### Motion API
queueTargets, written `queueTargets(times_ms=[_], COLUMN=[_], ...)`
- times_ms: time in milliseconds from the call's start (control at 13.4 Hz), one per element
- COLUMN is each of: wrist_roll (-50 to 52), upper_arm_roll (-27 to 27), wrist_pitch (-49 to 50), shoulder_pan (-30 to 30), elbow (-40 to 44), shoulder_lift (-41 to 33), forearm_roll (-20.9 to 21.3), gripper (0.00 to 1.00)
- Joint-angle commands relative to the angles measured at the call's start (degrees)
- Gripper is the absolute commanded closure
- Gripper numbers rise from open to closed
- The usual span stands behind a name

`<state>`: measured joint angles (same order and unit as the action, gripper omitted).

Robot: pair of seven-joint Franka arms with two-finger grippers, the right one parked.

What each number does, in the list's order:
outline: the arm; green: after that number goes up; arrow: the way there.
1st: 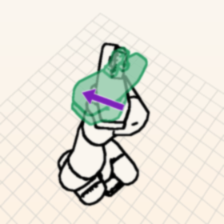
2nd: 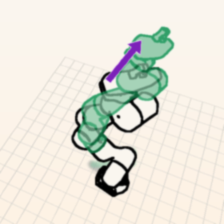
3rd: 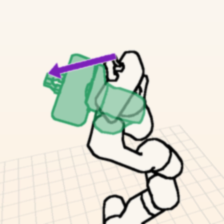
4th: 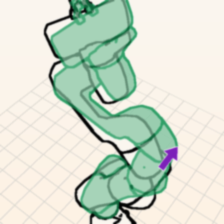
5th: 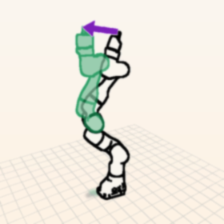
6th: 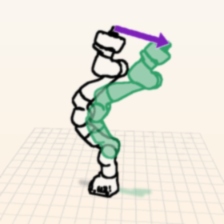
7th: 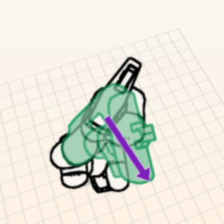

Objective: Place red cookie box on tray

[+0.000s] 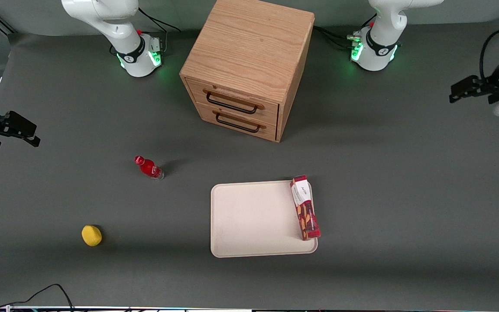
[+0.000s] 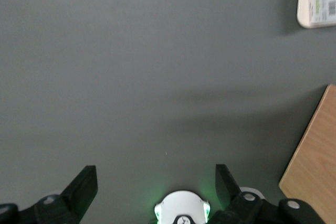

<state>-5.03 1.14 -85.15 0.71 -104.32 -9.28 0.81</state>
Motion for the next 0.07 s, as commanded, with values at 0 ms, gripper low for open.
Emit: queueTargets(times_ms=[0], wrist_roll=[-1.3], upper_arm_roll=[0.4], wrist_pitch=[3.4], shoulder_pan=[-1.0], elbow=[4.5], shoulder_lift=[1.7], forearm_roll=[-0.5], gripper=[0.0])
